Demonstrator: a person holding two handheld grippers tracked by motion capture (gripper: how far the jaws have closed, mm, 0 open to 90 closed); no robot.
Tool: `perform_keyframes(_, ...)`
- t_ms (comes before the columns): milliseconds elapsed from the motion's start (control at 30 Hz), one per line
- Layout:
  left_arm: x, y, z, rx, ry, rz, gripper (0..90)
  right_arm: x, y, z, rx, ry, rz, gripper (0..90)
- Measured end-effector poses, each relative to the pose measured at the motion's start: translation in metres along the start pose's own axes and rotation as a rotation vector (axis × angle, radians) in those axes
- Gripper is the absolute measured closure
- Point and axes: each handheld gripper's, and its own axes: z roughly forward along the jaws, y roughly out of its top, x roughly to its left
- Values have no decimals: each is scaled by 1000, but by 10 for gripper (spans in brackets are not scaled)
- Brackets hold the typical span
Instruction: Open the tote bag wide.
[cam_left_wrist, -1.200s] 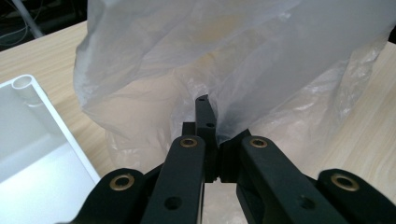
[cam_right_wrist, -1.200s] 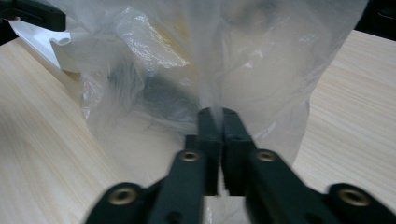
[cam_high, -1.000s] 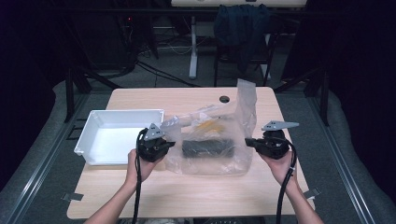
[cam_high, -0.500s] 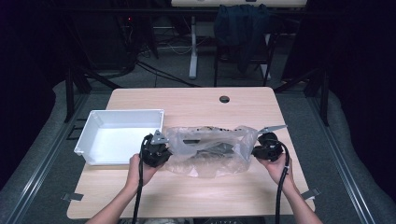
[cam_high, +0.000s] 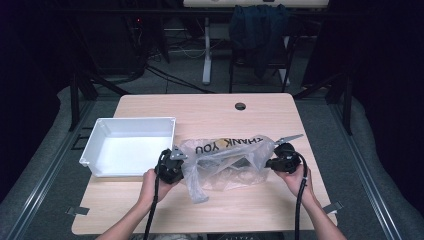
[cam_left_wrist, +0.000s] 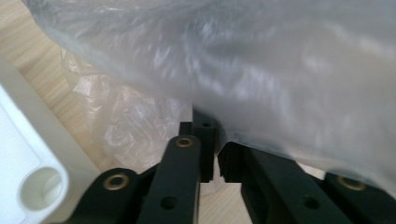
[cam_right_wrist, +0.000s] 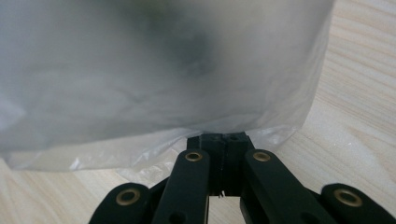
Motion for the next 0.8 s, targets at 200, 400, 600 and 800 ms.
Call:
perform_keyframes(200,3,1,-18,12,-5,12,596,1,1,-6,-15,-7,7,900)
perform_keyframes(400,7,3,-40,-20,25,15,359,1,1,-10,-5,-2,0,900)
perform_keyframes(600,5,6,-50,-74,38,30,249,1,2,-12,-10,-5,-1,900)
perform_keyframes(800,-2,9,-58,-174,53,47,432,4,2,-14,-19,1,-12,900)
